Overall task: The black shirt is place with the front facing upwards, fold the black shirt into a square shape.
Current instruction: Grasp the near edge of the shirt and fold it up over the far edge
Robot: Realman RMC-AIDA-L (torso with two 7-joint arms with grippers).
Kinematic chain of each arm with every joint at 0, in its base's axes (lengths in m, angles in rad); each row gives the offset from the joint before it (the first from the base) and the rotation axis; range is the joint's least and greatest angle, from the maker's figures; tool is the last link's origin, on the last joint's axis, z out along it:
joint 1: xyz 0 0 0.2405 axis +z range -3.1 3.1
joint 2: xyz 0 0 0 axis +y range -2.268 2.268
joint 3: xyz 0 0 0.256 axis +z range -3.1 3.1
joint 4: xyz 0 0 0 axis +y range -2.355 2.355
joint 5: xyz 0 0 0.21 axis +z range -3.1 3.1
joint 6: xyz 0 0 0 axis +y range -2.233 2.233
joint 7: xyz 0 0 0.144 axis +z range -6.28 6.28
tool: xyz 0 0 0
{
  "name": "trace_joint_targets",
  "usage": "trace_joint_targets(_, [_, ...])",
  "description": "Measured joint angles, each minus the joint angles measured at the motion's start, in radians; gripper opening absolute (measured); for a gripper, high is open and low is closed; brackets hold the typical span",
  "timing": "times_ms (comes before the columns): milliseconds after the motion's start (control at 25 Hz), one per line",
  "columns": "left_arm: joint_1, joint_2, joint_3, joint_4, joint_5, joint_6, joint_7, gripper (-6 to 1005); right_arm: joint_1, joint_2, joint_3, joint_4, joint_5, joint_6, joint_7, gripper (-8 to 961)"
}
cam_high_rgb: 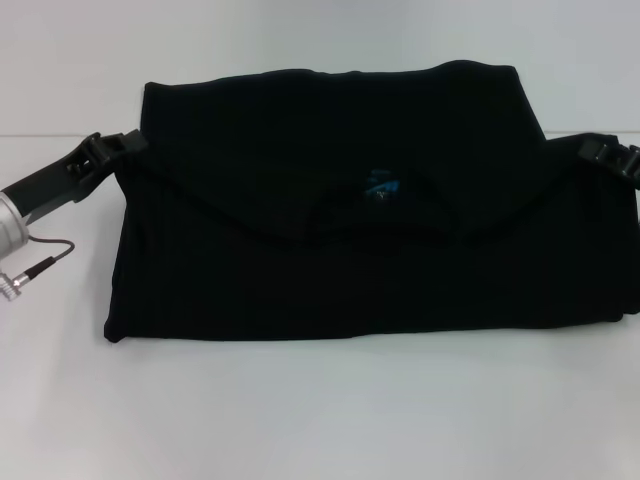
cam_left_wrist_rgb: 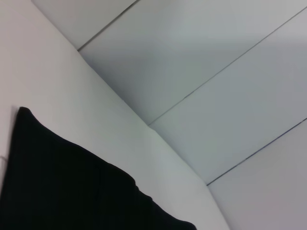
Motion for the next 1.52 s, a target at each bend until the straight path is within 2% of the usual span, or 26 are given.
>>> trace_joint_targets(200, [-0.017, -0.016, 0.003, -0.007, -0.001, -0.06, 0.048, 27, 0.03, 0.021, -0.01, 0.01, 0.001, 0.094, -0.051, 94])
trace_joint_targets(400, [-0.027, -0.028, 0.04, -0.013, -0.001, -0.127, 0.063, 26, 0.05, 0.03, -0.011, 0.059, 0.002, 0.192, -0.078, 94])
trace_joint_targets(840, [-0.038, -0.075, 0.064, -0.011, -0.005, -0.226, 0.1, 27, 0.045, 0.054, -0.07, 0.065, 0.002, 0.267, -0.104, 112])
trace_joint_targets(1000, [-0.023, -0.082, 0.059, -0.012, -0.025, -0.239, 0.09, 164, 0.033, 0.056, -0.072, 0.065, 0.002, 0.266, -0.103, 183])
trace_joint_targets(1040, [-0.015, -0.081, 0.06, -0.012, -0.033, -0.233, 0.087, 199, 0.026, 0.056, -0.071, 0.065, 0.002, 0.257, -0.103, 226])
trace_joint_targets(1160, [0.014, -0.07, 0.061, -0.012, -0.057, -0.193, 0.07, 291, -0.006, 0.056, -0.063, 0.055, 0.019, 0.209, -0.1, 354])
trace_joint_targets(1320, [0.063, -0.031, 0.064, -0.012, -0.067, -0.092, 0.03, 407, -0.065, 0.049, -0.063, 0.049, 0.086, 0.086, -0.13, 519])
trace_joint_targets(1400, [0.09, -0.002, 0.08, -0.012, -0.061, -0.027, -0.003, 465, -0.1, 0.043, -0.071, 0.048, 0.102, -0.035, -0.195, 600])
trace_joint_targets(1520, [0.133, 0.065, 0.175, -0.011, -0.054, 0.082, -0.097, 609, -0.132, 0.039, -0.107, 0.041, 0.075, -0.189, -0.311, 697])
